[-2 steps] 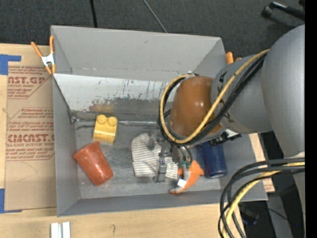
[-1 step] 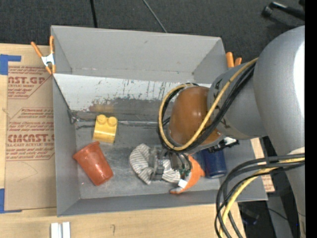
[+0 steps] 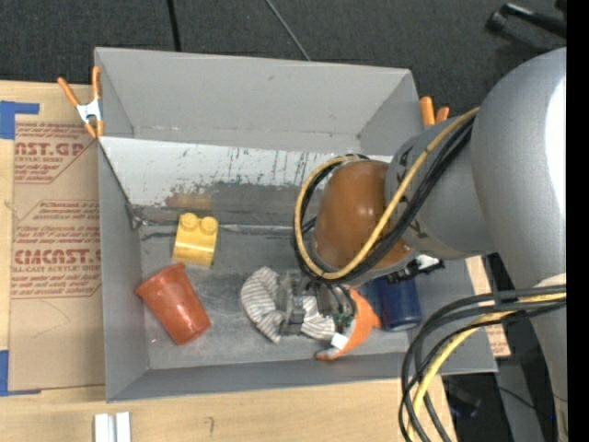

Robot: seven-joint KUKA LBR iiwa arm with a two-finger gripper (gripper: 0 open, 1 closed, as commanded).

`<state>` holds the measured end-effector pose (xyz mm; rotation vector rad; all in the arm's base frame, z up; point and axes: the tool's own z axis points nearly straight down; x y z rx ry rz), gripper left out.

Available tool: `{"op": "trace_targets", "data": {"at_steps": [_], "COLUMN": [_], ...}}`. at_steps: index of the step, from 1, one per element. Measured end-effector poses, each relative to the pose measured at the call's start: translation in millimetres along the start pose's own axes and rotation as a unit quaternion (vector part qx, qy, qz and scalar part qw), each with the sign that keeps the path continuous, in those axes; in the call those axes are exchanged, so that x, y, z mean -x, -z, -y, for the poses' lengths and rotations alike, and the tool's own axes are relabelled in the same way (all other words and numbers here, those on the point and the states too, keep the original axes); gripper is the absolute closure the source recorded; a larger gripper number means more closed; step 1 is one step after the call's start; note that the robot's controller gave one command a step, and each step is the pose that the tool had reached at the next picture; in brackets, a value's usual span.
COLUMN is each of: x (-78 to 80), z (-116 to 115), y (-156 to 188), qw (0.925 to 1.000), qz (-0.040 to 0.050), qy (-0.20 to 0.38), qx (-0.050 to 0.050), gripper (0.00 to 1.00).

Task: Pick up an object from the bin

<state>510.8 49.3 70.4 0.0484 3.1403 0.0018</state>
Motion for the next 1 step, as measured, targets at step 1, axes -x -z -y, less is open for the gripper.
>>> {"op": "trace_targets", "data": {"at_steps": [1], "x": [-11.5], "z": [-1.5], "y": [136.9], "qw": [0.9997], "qz": [0.0004], "qy": [-0.022], "qx": [0.000], "gripper": [1.00]}}
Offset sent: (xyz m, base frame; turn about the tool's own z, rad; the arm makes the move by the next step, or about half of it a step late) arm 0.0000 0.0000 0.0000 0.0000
